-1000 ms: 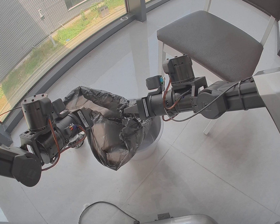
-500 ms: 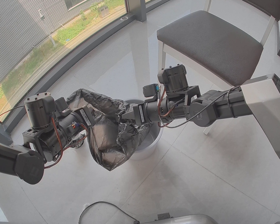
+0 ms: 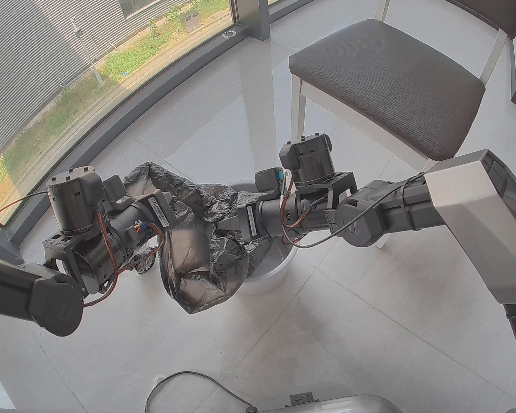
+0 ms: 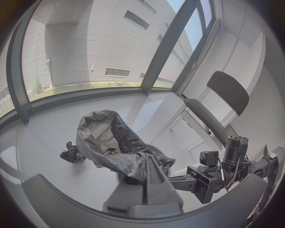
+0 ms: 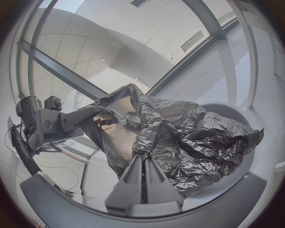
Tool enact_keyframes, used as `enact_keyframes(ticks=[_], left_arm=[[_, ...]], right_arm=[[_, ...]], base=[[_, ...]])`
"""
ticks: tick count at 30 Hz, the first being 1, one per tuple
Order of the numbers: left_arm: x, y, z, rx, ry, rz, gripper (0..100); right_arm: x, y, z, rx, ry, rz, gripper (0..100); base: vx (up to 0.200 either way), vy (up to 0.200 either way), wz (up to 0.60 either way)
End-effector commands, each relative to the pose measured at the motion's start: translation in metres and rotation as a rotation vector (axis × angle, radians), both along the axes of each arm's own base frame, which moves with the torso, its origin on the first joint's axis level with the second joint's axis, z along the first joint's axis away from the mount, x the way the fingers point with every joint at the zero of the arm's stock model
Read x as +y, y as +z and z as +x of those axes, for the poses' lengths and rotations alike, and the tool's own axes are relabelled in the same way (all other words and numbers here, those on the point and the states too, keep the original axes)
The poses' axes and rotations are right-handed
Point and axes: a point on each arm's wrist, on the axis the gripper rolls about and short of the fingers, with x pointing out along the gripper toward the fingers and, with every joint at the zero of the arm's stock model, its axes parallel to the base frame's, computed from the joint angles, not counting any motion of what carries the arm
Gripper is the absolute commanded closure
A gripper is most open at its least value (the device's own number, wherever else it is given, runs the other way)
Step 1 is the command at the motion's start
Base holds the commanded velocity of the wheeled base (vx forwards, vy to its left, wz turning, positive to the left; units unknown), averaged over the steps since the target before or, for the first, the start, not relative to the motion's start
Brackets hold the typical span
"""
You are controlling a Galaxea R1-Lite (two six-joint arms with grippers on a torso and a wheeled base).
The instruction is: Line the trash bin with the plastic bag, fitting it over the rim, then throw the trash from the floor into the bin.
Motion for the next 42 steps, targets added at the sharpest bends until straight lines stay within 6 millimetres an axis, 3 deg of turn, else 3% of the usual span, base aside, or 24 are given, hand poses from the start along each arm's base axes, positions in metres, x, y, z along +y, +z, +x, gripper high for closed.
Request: enact_keyframes(ticks=[1, 9, 12, 17, 24, 30, 42], left_arm=[[-0.002, -0.001, 0.002, 0.001, -0.002, 0.000, 100], [-0.009, 0.000, 0.006, -0.009, -0.014, -0.007, 100], [-0.011, 0.000, 0.010, -0.008, -0.012, -0.010, 100], [-0.023, -0.010, 0.012, 0.016, -0.041, -0.001, 100], [-0.027, -0.013, 0.012, 0.022, -0.049, 0.001, 100], [-0.023, -0.011, 0.014, 0.017, -0.036, -0.002, 100], [-0.030, -0.026, 0.035, 0.032, -0.031, 0.002, 100]], right_arm=[[0.001, -0.006, 0.002, 0.011, -0.001, -0.003, 100], [-0.014, 0.005, 0.008, -0.008, -0.032, 0.007, 100], [-0.030, 0.018, 0.013, -0.024, -0.063, 0.014, 100], [-0.044, 0.012, 0.016, -0.003, -0.089, 0.000, 100], [-0.032, 0.007, 0.010, 0.011, -0.065, -0.003, 100], [-0.024, -0.014, 0.018, 0.028, -0.059, -0.014, 100], [-0.073, -0.009, 0.047, -0.013, -0.161, -0.017, 100]], base=[[0.000, 0.000, 0.00], [0.000, 0.000, 0.00], [0.000, 0.000, 0.00], [0.000, 0.000, 0.00], [0.000, 0.000, 0.00], [0.000, 0.000, 0.00], [0.000, 0.000, 0.00]])
